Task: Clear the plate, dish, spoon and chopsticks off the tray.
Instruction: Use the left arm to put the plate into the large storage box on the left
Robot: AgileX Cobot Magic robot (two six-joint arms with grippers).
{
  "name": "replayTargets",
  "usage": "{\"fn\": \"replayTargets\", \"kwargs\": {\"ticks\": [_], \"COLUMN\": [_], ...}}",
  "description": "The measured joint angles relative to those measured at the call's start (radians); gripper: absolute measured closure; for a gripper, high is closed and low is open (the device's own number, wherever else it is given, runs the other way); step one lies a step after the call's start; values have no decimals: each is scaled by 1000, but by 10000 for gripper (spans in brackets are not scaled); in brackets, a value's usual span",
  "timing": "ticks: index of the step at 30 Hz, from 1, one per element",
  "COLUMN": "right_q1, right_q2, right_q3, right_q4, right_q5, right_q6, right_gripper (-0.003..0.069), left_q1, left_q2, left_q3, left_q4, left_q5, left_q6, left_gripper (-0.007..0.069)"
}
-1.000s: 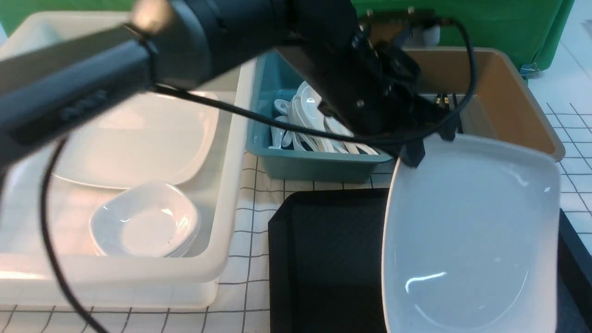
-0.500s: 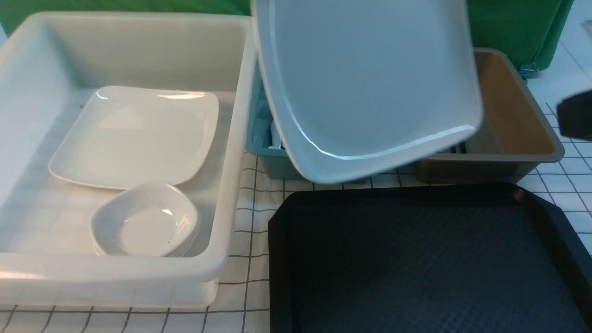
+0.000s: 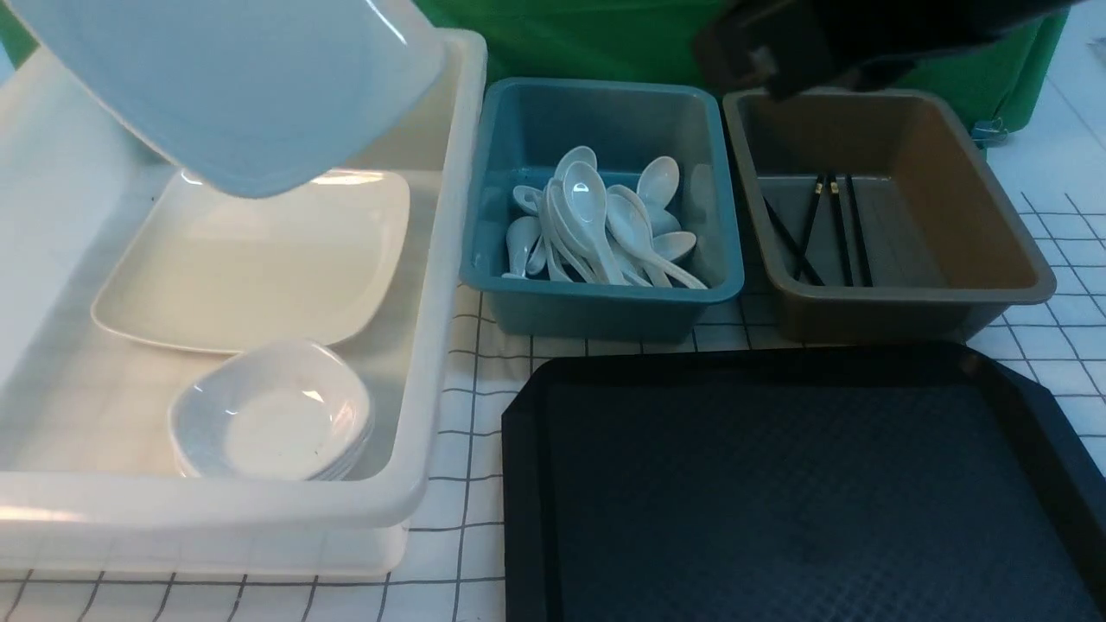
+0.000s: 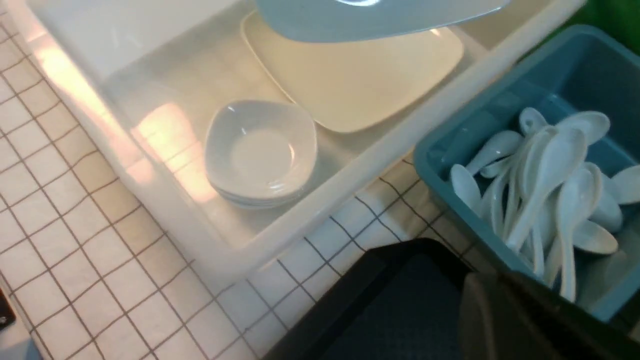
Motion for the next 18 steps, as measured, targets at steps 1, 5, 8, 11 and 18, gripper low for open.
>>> {"fn": "replayTargets", "kwargs": {"ticks": [1, 5, 8, 11, 18], "right_q1": [8, 28, 30, 30, 30], "right_q2": [23, 91, 126, 161, 256], "right_q3": [-17, -90, -133, -168, -232], "right_q4": [2, 4, 4, 4, 8], "right_q5": [0, 0, 0, -5, -11], "right_q6": [-3, -10, -10, -10, -11], "right_gripper": [653, 653, 653, 653, 651], "left_q1": [13, 31, 31, 31, 31], "left_q2": [0, 1, 1, 4, 69], "left_q3": [49, 251, 382, 495, 551], "left_q4": [-11, -75, -139, -250, -446], "left_q5": [-44, -203, -301, -394, -460], "left_q6": [0, 14, 29, 102, 251], "left_gripper": [599, 599, 599, 599, 598]}}
